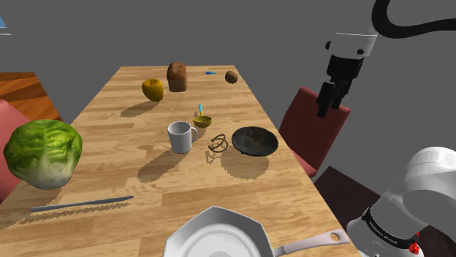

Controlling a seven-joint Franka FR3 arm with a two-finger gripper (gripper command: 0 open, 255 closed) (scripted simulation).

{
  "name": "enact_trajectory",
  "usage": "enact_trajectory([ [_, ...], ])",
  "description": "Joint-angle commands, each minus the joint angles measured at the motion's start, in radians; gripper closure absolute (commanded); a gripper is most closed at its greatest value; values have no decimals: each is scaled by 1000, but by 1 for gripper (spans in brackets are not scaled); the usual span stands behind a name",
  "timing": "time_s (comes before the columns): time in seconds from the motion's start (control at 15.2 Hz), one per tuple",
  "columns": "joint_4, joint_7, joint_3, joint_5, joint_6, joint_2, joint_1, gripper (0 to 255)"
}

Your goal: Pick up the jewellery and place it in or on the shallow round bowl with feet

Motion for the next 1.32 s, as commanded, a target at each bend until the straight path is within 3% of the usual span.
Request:
enact_trajectory([
  [0.0, 0, 0, 0, 0, 0, 0, 0, 0],
  [0.66, 60, 207, 182, -11, 282, 308, -6, 0],
  [1.25, 244, 444, 312, -163, 443, 661, -31, 0],
])
